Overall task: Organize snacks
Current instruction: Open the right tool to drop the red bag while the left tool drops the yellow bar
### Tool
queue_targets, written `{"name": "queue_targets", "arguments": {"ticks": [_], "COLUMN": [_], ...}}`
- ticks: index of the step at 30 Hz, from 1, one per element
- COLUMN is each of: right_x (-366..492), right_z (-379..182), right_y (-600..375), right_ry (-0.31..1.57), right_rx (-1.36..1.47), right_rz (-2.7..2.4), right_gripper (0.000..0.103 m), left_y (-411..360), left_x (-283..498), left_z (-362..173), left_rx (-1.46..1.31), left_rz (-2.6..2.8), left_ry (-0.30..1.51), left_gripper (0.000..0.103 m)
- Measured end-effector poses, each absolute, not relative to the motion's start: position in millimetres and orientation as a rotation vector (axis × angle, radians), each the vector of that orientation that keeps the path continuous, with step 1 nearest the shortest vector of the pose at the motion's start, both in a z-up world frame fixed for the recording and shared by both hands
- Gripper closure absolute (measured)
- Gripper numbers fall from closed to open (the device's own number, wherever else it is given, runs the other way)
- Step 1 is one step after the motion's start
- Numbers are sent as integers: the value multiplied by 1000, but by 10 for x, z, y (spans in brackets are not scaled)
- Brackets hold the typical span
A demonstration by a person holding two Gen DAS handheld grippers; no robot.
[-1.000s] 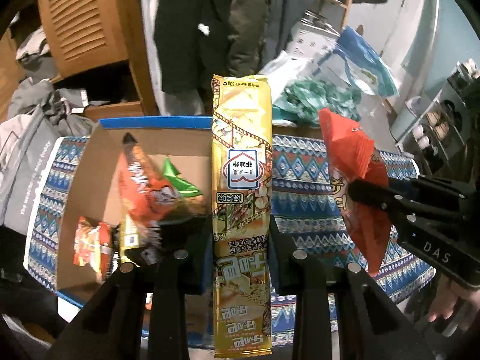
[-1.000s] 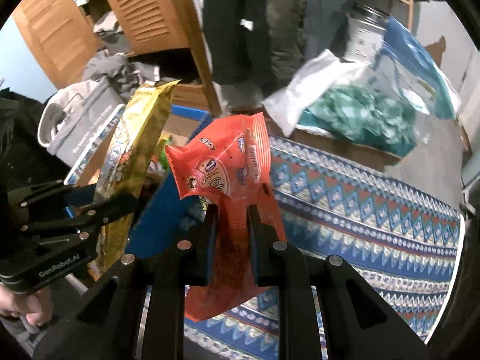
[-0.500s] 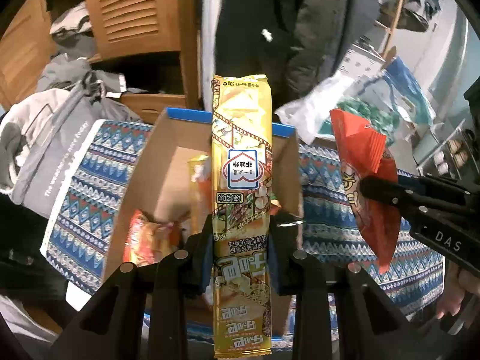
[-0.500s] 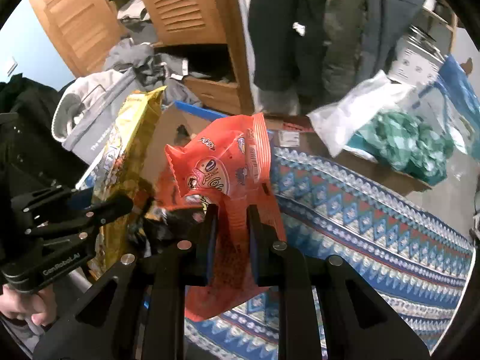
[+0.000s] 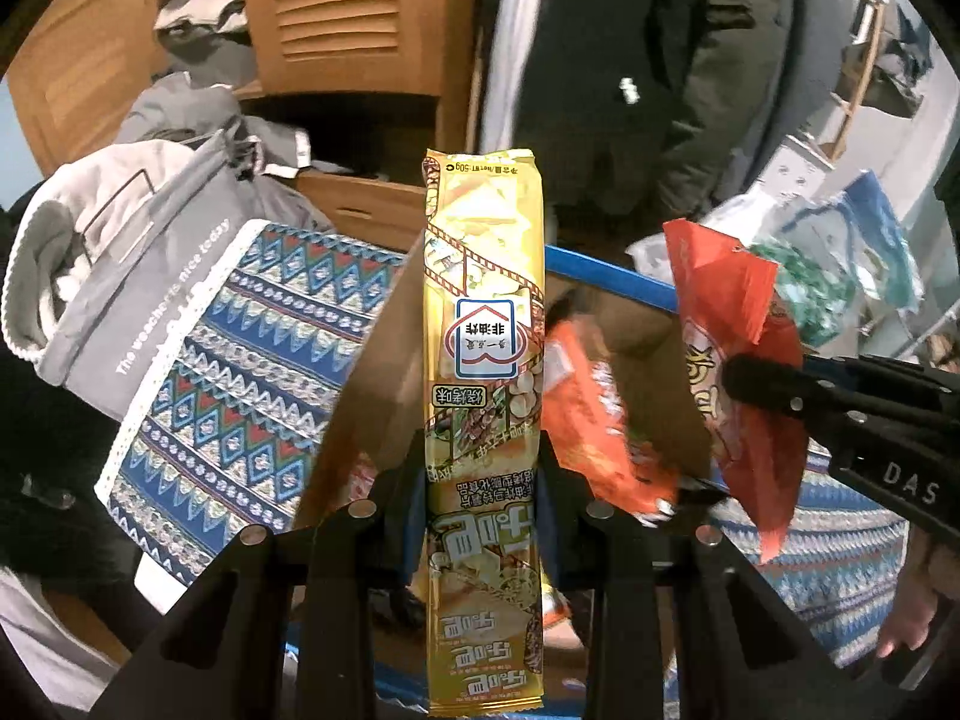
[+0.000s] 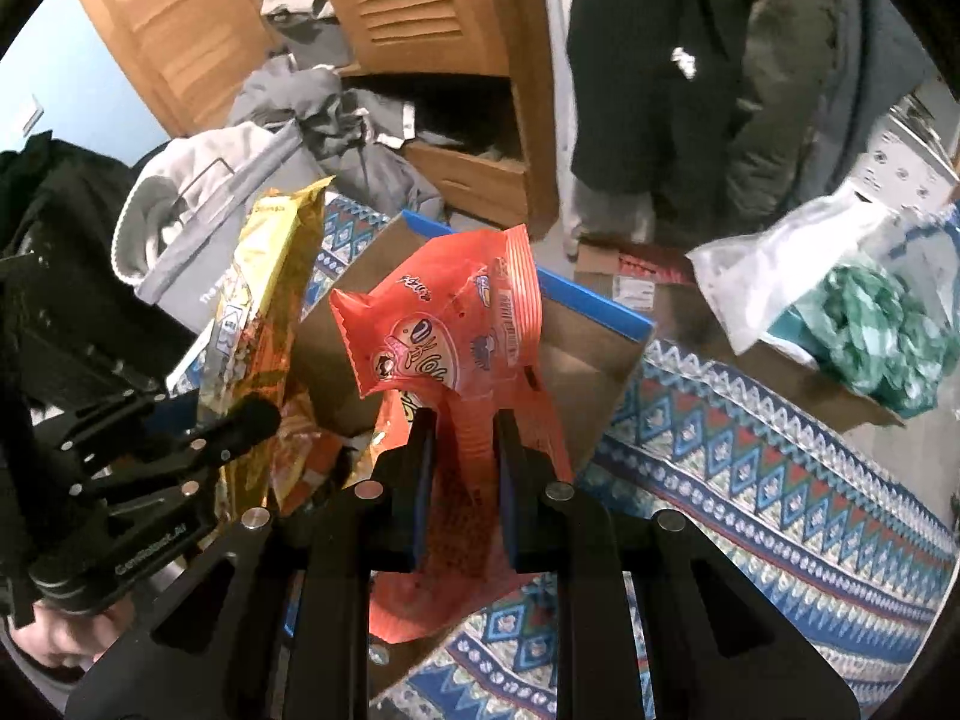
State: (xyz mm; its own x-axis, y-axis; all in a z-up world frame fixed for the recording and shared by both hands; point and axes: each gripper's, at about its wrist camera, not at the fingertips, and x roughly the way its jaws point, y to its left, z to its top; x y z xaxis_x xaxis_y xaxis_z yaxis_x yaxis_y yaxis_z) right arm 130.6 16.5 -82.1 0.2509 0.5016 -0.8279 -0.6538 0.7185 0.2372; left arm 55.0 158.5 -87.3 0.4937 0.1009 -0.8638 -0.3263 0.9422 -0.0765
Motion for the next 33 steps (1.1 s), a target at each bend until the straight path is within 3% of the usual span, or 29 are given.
{"name": "queue_targets", "arguments": {"ticks": [10, 13, 17, 20, 25, 33], "right_x": [1491, 1514, 1502, 1458, 1369, 1146], "right_z": [-940, -936, -879, -793, -627, -373], "right_y": [342, 351, 323, 277, 164, -46], "right_ry": [1064, 1057, 1041, 1021, 992, 940], "right_rx": [-186, -183, -165, -158, -140, -140], "right_rz": [782, 781, 775, 775, 782, 778], "right_gripper": [83, 72, 69, 57, 56, 45], "left_y": [1704, 1704, 1702, 1687, 1659, 1548], "left_x": [656, 651, 608, 566, 455, 291], "left_z": [-941, -891, -857, -811, -669, -419], "left_rx": [-293, -294, -307, -303, -306, -271], "left_rz": [297, 296, 282, 283, 276, 252], "left_ry": [1013, 1002, 1003, 997, 974, 925], "left_gripper": [71, 65, 60, 52, 43, 30]}}
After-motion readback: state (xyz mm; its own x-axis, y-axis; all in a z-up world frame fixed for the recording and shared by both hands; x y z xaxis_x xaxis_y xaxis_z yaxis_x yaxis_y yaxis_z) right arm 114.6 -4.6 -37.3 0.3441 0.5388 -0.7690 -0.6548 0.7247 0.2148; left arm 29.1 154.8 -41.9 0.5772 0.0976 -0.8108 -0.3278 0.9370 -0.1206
